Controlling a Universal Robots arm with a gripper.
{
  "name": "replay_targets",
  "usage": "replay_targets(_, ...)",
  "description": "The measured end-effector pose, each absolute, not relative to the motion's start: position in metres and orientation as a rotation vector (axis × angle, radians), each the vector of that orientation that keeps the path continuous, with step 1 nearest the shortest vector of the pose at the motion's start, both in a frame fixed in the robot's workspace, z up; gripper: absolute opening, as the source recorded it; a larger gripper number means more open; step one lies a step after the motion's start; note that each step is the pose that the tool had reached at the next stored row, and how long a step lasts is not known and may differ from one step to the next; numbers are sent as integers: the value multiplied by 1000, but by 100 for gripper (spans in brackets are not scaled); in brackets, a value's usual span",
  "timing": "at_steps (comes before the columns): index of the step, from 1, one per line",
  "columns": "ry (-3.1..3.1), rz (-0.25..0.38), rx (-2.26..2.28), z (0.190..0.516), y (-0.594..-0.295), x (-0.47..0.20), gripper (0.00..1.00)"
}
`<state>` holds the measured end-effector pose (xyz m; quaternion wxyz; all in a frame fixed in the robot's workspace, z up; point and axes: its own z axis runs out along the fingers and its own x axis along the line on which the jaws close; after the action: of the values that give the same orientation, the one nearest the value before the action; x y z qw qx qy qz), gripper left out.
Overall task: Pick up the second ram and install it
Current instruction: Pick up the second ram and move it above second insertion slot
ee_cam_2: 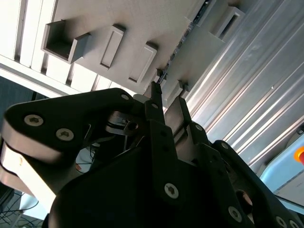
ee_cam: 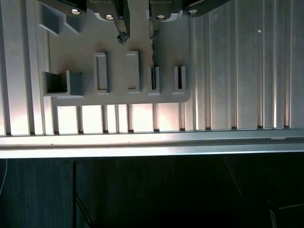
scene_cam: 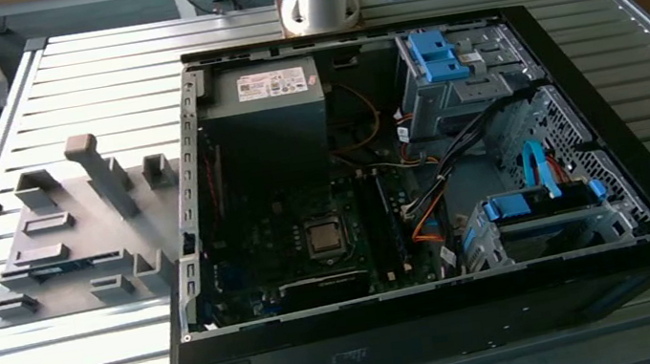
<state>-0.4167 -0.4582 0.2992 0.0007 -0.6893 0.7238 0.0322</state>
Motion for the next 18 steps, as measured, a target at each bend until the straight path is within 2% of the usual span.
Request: replay_targets(18, 2273, 101, -2165, 294, -459, -417, 30)
